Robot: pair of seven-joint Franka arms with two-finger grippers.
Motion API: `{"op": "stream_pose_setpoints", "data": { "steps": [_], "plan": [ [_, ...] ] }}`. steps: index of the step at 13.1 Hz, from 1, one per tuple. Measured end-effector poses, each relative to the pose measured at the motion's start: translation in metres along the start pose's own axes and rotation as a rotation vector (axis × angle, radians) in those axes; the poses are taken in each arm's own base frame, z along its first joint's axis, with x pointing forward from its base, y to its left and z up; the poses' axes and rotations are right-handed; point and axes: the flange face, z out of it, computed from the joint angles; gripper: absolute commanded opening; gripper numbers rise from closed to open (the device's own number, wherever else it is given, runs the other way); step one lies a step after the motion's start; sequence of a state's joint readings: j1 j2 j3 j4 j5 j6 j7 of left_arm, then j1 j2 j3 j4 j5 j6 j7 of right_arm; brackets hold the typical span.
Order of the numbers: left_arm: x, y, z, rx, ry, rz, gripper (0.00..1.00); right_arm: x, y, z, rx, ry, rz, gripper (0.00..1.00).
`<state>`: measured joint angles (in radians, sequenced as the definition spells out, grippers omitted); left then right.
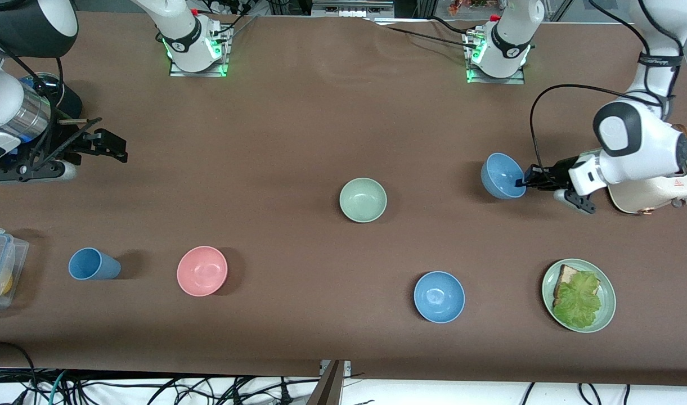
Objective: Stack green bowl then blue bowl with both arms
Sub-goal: 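Carry the light-blue bowl with the left gripper over the green bowl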
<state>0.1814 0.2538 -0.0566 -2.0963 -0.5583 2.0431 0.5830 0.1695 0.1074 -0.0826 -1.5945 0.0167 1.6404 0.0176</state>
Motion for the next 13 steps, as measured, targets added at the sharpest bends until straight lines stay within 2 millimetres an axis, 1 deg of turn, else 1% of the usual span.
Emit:
{"op": "stream_pose_setpoints", "data": {
  "steps": [1, 2, 3, 4, 5, 7, 8, 9, 11, 13],
  "plan": [
    [0.016, 0.026, -0.011, -0.005, -0.006, -0.056, 0.00, 0.000, 0.000, 0.000, 0.000, 0.000, 0.000, 0.99],
    [0.031, 0.056, -0.012, 0.004, -0.012, -0.113, 0.00, 0.000, 0.000, 0.000, 0.000, 0.000, 0.000, 0.99],
    [0.044, 0.089, -0.005, 0.014, -0.019, -0.165, 0.00, 0.000, 0.000, 0.000, 0.000, 0.000, 0.000, 0.99],
    [0.056, 0.124, 0.008, 0.024, -0.032, -0.208, 0.00, 0.000, 0.000, 0.000, 0.000, 0.001, 0.000, 0.99],
    [0.066, 0.157, 0.027, 0.033, -0.052, -0.243, 0.00, 0.000, 0.000, 0.000, 0.000, 0.001, 0.000, 0.99],
    [0.076, 0.209, 0.070, 0.053, -0.103, -0.277, 0.00, 0.000, 0.000, 0.000, 0.000, 0.001, 0.000, 0.99],
    [0.079, 0.229, 0.093, 0.064, -0.127, -0.288, 0.00, 0.000, 0.000, 0.000, 0.000, 0.001, -0.001, 0.99],
    [0.082, 0.244, 0.114, 0.074, -0.142, -0.300, 0.00, 0.000, 0.000, 0.000, 0.000, 0.001, 0.000, 0.99],
    [0.096, 0.260, 0.148, 0.087, -0.128, -0.326, 0.00, 0.000, 0.000, 0.000, -0.001, 0.001, 0.000, 0.99],
    [0.099, 0.269, 0.179, 0.100, -0.136, -0.330, 0.00, 0.000, 0.000, 0.000, -0.001, 0.001, 0.000, 0.99]
  ]
}}
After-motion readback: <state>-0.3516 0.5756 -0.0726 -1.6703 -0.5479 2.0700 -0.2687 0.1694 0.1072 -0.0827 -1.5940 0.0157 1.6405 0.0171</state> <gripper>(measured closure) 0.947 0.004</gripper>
